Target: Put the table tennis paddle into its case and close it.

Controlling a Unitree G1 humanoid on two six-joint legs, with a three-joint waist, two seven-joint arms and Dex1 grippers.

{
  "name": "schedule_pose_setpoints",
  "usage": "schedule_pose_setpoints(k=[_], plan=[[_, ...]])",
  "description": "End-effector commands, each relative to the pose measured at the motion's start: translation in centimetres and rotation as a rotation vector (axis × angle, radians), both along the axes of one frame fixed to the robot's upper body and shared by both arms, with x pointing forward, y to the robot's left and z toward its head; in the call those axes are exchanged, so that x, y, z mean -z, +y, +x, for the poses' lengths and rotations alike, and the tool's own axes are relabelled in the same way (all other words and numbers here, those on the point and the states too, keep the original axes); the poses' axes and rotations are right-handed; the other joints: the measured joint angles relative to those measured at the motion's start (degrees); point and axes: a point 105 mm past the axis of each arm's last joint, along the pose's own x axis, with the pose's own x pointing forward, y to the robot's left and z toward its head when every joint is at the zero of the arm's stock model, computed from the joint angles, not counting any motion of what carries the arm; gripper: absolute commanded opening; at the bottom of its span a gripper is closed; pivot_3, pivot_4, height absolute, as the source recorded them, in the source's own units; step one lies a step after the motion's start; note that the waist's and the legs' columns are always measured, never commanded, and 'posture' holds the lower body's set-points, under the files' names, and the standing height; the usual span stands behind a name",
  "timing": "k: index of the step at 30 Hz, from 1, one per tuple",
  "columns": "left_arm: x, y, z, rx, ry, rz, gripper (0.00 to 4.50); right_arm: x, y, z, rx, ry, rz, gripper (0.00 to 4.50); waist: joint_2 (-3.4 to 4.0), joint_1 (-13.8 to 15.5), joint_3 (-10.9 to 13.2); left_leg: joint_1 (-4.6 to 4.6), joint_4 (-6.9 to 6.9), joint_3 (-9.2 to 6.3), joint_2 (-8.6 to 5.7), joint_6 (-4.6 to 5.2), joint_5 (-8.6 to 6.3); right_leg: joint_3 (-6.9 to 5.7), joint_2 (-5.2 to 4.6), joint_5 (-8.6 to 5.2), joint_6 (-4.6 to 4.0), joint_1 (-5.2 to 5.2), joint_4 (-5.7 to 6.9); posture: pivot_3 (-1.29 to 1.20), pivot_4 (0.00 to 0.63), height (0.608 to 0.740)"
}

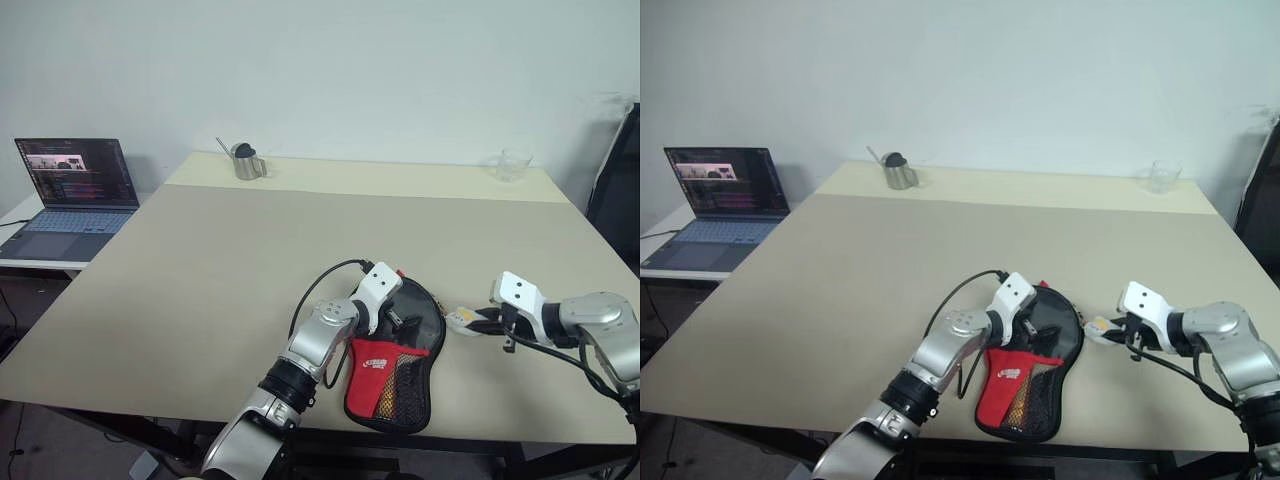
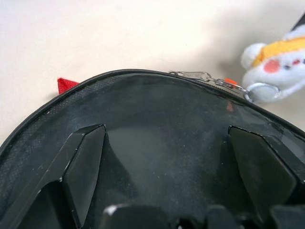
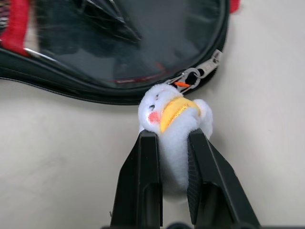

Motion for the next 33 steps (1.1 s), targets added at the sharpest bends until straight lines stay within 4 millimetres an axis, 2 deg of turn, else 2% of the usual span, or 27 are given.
schedule_pose_setpoints(k=[1, 14, 28, 33], plan=[[2.3, 0.8, -0.3, -0.025, 0.079, 0.048, 4.5, -0.4, 1.0, -1.5, -0.098, 0.031, 0.006, 0.26, 0.0, 0.01, 0.0, 0.0, 0.0, 0.0, 0.0, 0.0, 0.0, 0.0, 0.0, 0.0, 0.0, 0.0, 0.0, 0.0, 0.15, 0.74], [2.3, 0.7, -0.4, -0.015, 0.08, 0.051, 4.5, 0.4, 2.1, -4.0, -0.203, 0.102, 0.018, 0.26, 0.01, 0.08, -0.02, 0.05, 0.01, -0.03, 0.0, 0.0, 0.0, -0.02, 0.0, 0.0, 0.0, 0.06, 0.0, 0.0, 0.15, 0.74], [2.4, 0.5, -0.6, -0.006, 0.084, 0.052, 4.5, 0.9, 2.2, -4.9, -0.234, 0.133, 0.005, 0.26, 0.05, 0.1, -0.04, 0.07, 0.02, -0.05, -0.01, -0.01, 0.0, -0.03, 0.0, 0.0, -0.01, 0.09, 0.0, 0.0, 0.15, 0.74], [2.4, 0.5, -0.6, -0.005, 0.085, 0.051, 4.5, 0.9, 2.5, -6.1, -0.291, 0.166, 0.012, 0.26, 0.06, 0.16, -0.05, 0.07, 0.02, -0.05, -0.01, -0.01, 0.0, -0.03, 0.0, 0.0, -0.01, 0.1, -0.01, 0.0, 0.15, 0.74]])
